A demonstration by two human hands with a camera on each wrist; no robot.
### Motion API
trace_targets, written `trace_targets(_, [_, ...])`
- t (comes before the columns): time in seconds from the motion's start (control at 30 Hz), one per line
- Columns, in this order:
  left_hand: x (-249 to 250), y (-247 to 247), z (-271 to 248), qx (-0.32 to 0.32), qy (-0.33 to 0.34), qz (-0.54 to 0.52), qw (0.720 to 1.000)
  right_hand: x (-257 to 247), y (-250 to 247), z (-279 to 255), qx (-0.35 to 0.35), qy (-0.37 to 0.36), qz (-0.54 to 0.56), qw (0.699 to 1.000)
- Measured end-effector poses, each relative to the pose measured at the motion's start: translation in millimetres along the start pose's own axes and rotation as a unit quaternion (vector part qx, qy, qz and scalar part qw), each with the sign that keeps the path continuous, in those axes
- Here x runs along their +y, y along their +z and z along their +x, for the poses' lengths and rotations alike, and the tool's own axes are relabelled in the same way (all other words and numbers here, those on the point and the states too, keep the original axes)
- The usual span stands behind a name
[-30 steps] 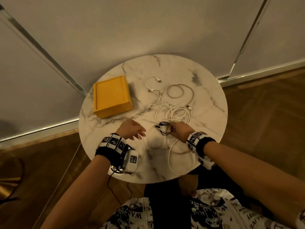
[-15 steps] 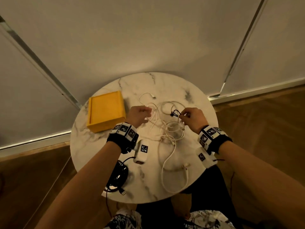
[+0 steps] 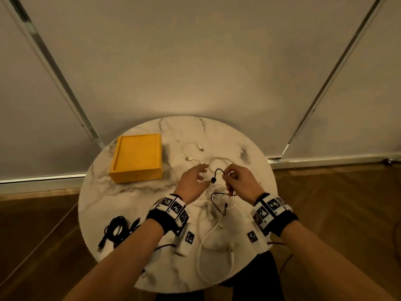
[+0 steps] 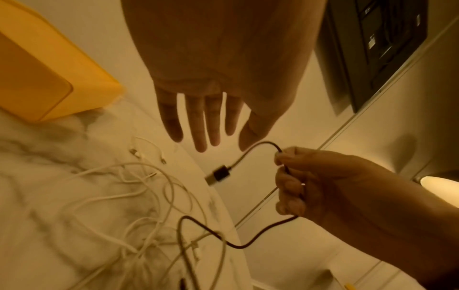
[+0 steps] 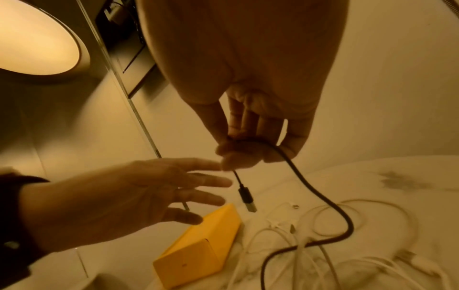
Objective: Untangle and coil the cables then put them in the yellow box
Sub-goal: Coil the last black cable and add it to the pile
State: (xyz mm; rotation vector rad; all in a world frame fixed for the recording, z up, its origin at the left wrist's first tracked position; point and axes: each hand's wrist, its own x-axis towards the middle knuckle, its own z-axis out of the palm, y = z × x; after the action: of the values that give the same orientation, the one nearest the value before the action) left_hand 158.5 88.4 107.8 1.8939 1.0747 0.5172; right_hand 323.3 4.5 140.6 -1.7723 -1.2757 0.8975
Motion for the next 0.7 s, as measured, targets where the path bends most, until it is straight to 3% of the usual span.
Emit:
trace_targets(0.13, [23,-7,4,-0.003,0.053,-0.048,0.997,-31,-4,-4,0.003,-0.066,-0.004,0.998])
trace_targets(0.23, [39,-22,-3,-0.041,0.007,-0.195,0.98,-48,-13,-7,0.008,-0.113,-0.048,0.992])
trace_targets(0.33, [49,-46,-14,-0.071,-0.06,-0.322,0.942,-61,-18,-5,0.027,-0.144,-0.141,0.979])
trace_targets(0.4, [54,-61,-24,-0.117,-0.064,-0.368,0.92,-64,-18,2,0.038,-0.153,-0.16,0.975])
trace_targets(0.57, [69,-91,-50,-0.194,-0.004,-0.501,0.843,-74,-15,23,0.04,-0.134,-0.114,0.984])
trace_targets(0.63, [79,-97,-56,-0.231,0.037,-0.551,0.801,-80,1,21,0.013,-0.153,-0.101,0.983])
trace_targets(0.7, [89,-99,-60,-0.228,0.072,-0.602,0.762,-81,25,12,-0.004,-0.178,-0.109,0.978])
